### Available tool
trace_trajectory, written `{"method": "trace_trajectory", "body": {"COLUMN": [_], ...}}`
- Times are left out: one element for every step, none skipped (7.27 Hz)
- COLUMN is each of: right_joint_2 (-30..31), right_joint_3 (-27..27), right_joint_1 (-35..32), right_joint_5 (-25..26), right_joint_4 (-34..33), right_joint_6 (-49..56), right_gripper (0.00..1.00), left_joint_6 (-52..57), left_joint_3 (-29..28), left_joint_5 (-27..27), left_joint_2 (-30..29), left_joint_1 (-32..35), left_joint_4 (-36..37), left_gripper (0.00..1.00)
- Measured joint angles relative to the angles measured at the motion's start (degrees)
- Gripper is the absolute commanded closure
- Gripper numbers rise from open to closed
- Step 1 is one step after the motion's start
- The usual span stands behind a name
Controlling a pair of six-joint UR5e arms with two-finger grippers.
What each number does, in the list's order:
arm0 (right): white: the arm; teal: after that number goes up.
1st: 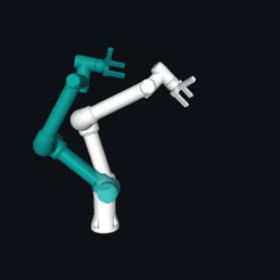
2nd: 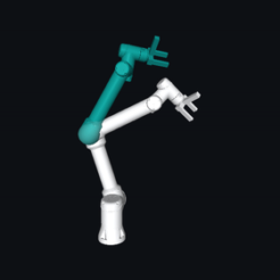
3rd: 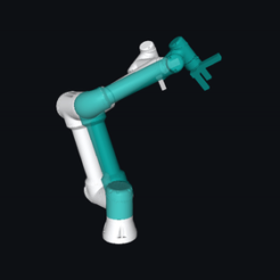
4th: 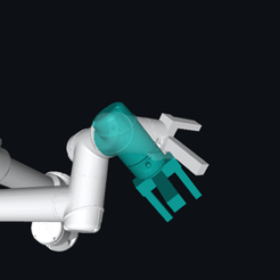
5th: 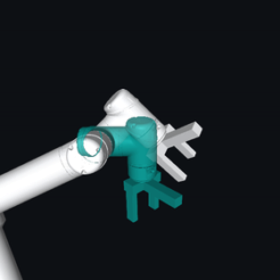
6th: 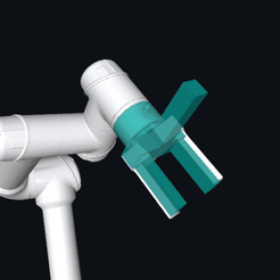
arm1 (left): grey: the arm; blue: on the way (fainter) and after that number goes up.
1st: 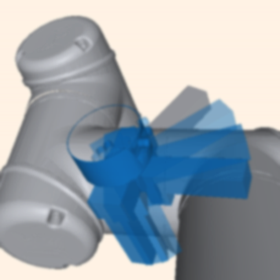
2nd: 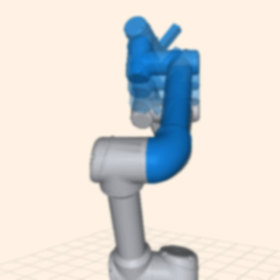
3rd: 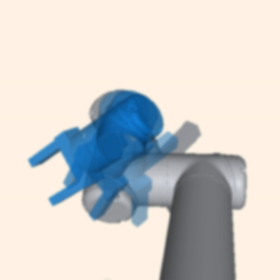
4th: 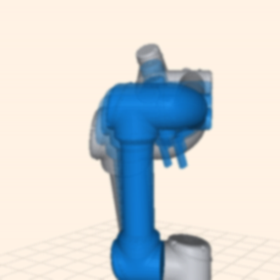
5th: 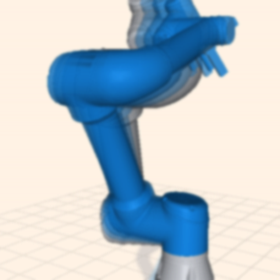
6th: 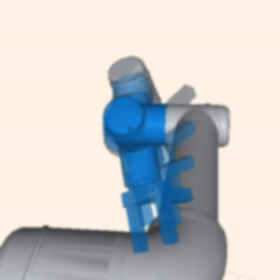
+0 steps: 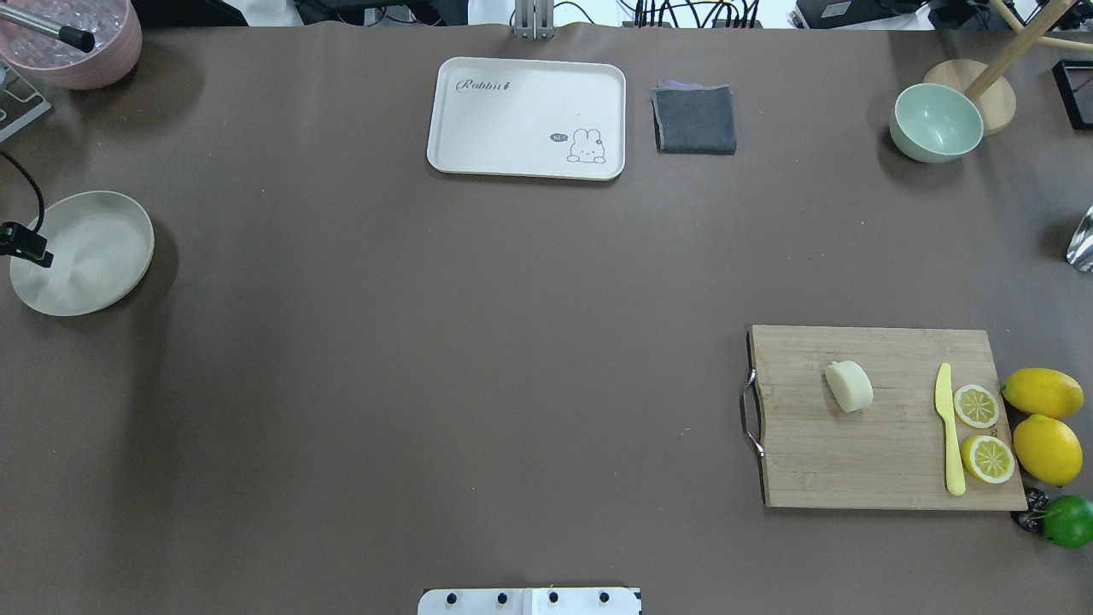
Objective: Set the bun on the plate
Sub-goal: 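Lower the left gripper to the pale green plate rim and grasp it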
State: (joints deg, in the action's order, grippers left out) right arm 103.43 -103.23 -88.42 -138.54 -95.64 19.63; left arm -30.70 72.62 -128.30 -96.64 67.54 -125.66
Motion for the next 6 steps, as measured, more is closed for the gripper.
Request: {"method": "trace_trajectory", "body": {"right_joint_2": [-0.1,-0.2,-0.3,-0.3,-0.3,-0.3], "right_joint_3": [0.0,0.0,0.0,-0.1,0.0,0.1], "right_joint_1": [0.1,0.2,0.3,0.5,0.5,0.5], "right_joint_5": [0.0,-0.1,-0.1,-0.1,0.0,0.0], "right_joint_4": [0.0,0.0,0.2,1.2,3.2,5.0], "right_joint_6": [0.0,0.0,-0.1,-0.1,-0.1,0.0], "right_gripper": [0.00,0.00,0.00,0.00,0.00,0.00], "left_joint_6": [0.0,0.0,-0.5,-1.6,-3.1,-4.8], "left_joint_3": [-0.5,-1.0,-1.2,-1.3,-1.2,-0.5], "left_joint_5": [0.0,0.1,0.1,0.0,0.0,-0.2], "left_joint_2": [0.2,0.3,0.3,0.3,0.1,-0.2], "left_joint_1": [0.0,0.0,0.0,0.0,0.0,0.1], "left_joint_4": [0.0,-0.1,0.0,0.0,0.0,0.1], "left_gripper": [0.46,0.80,1.00,1.00,1.00,1.00]}}
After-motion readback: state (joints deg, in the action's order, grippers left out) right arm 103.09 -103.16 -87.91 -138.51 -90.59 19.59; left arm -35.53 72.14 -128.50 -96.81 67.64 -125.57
